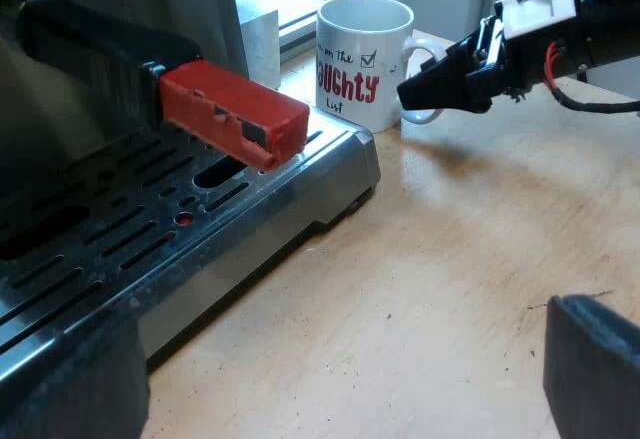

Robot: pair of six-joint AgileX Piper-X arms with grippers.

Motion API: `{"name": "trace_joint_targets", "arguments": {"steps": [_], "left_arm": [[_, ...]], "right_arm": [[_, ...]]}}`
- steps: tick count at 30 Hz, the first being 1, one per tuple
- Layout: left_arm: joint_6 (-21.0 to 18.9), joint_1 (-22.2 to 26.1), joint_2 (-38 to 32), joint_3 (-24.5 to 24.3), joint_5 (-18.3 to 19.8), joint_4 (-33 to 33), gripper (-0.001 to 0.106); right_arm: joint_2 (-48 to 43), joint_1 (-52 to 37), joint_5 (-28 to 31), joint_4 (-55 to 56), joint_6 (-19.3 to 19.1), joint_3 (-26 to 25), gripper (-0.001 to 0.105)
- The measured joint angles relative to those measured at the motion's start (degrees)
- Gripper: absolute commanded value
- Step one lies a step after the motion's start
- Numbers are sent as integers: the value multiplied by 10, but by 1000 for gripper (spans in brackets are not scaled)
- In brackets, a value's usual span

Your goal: Place mug into machine

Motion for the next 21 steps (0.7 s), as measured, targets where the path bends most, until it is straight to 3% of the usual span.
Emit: {"name": "trace_joint_targets", "arguments": {"steps": [2,5,6,7,14,21], "left_arm": [[0,0,0,0,0,0,81],[0,0,0,0,0,0,81],[0,0,0,0,0,0,81],[0,0,0,0,0,0,81],[0,0,0,0,0,0,81],[0,0,0,0,0,0,81]], "right_arm": [[5,0,0,0,0,-3,56],[10,0,0,0,0,-3,35],[10,0,0,0,0,-3,10],[10,0,0,0,0,-3,0],[-17,0,2,17,1,0,0],[-106,0,3,124,-10,7,0]]}}
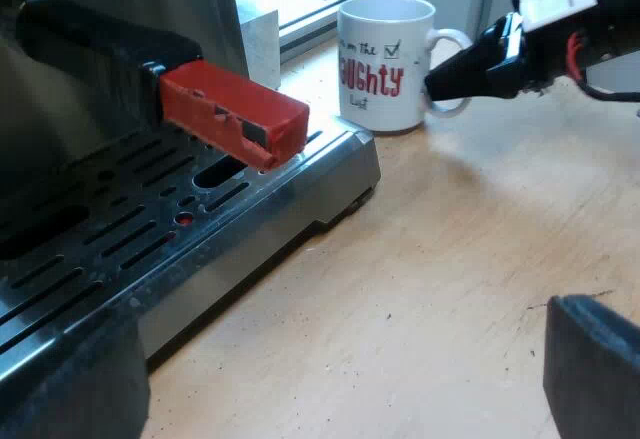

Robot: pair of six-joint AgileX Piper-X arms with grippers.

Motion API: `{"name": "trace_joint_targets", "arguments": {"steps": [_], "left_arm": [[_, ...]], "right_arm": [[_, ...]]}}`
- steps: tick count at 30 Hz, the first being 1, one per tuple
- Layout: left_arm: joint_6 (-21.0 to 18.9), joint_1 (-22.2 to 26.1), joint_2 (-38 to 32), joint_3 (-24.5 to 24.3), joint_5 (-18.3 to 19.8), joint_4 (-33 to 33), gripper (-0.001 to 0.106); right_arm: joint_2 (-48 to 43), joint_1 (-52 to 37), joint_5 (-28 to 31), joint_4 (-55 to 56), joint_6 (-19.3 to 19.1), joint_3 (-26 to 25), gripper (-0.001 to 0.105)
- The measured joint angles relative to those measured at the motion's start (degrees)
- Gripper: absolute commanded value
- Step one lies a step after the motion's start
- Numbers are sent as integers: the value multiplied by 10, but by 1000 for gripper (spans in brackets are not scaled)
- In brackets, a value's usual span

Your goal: Place mug into machine

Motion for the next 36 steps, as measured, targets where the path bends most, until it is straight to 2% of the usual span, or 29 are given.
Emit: {"name": "trace_joint_targets", "arguments": {"steps": [5,12,16,20,24,28,30,32,36], "left_arm": [[0,0,0,0,-18,0,81],[0,0,0,0,-20,0,81],[0,0,0,0,-22,0,81],[0,0,0,0,-56,0,81],[0,0,0,0,-74,0,81],[0,0,0,0,-83,0,81],[0,0,0,0,-90,-1,81],[0,0,0,6,-94,-10,81],[0,0,1,17,-100,-15,81]], "right_arm": [[-125,0,0,134,-26,1,0],[-259,0,0,250,-28,1,0],[-366,0,0,364,-28,1,0],[-458,0,0,487,-28,-7,0],[-518,0,-4,571,-28,-23,0],[-566,0,-47,644,-31,-39,0],[-572,0,-56,653,-31,-41,0],[-578,5,-105,662,-32,-49,0],[-578,34,-130,651,-32,-52,0]]}}
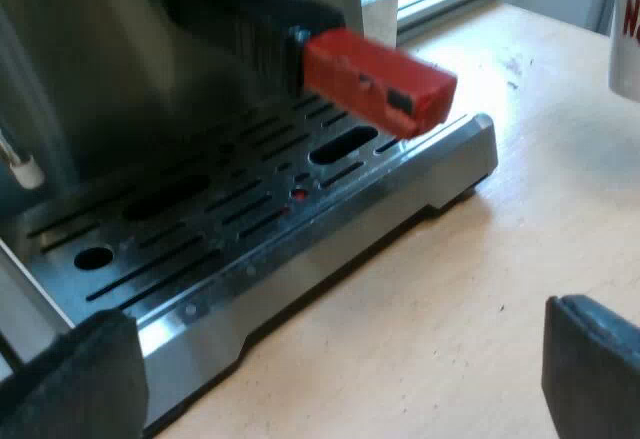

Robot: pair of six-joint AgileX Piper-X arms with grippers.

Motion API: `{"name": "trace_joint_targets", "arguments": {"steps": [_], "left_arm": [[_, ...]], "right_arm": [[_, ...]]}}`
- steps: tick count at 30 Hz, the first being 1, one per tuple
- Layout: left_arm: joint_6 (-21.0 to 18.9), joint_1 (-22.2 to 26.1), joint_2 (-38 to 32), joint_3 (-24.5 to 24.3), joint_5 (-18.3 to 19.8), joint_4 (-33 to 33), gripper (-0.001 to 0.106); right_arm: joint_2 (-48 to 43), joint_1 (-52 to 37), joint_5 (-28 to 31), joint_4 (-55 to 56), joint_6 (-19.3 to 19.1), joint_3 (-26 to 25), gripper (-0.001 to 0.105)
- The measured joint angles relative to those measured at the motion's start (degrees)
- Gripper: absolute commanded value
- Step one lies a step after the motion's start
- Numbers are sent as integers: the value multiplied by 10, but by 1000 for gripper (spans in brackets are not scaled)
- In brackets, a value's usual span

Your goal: Place mug into machine

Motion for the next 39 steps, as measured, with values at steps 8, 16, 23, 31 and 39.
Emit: {"name": "trace_joint_targets", "arguments": {"steps": [8,16,23,31,39], "left_arm": [[0,0,0,3,-110,-3,81],[0,0,0,11,-112,-24,81],[0,0,0,29,-113,-49,81],[0,0,0,29,-113,-54,81],[0,0,0,29,-113,-54,81]], "right_arm": [[0,117,67,-73,49,0,0],[90,231,130,-144,56,-1,0],[221,347,229,-288,75,-1,0],[369,435,318,-454,77,-1,0],[516,442,351,-553,102,-45,0]]}}
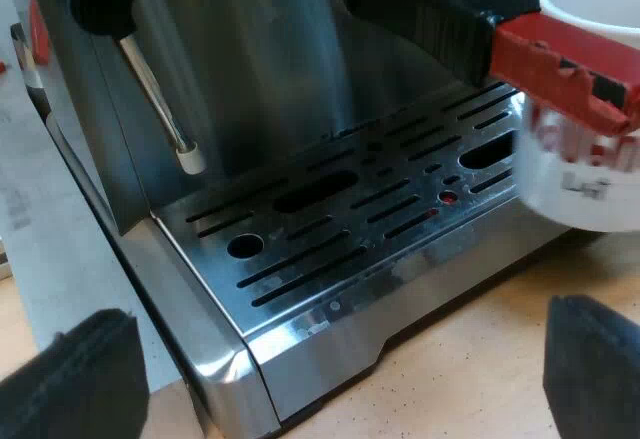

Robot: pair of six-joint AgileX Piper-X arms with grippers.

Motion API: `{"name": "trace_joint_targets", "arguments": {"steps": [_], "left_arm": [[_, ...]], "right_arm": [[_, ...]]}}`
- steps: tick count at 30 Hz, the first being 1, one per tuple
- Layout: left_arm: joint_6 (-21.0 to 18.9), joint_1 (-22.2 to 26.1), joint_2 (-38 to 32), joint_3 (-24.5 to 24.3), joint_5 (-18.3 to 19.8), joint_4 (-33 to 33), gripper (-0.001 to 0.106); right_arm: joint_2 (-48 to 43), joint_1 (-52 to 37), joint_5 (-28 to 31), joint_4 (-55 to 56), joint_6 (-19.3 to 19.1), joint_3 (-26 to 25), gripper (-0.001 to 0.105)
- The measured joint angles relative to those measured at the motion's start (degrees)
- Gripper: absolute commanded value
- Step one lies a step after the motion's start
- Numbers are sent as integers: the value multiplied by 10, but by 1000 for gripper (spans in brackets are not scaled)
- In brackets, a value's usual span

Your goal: Place mug into machine

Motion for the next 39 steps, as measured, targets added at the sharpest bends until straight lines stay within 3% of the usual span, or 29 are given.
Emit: {"name": "trace_joint_targets", "arguments": {"steps": [11,27,35,39], "left_arm": [[0,0,0,0,0,0,81],[0,0,0,0,19,0,81],[0,0,0,0,21,0,81],[0,0,0,0,21,0,81]], "right_arm": [[152,0,26,-112,4,-60,0],[260,-12,59,-121,4,-161,0],[260,-12,56,-117,24,-167,47],[258,-12,58,-121,26,-170,49]]}}
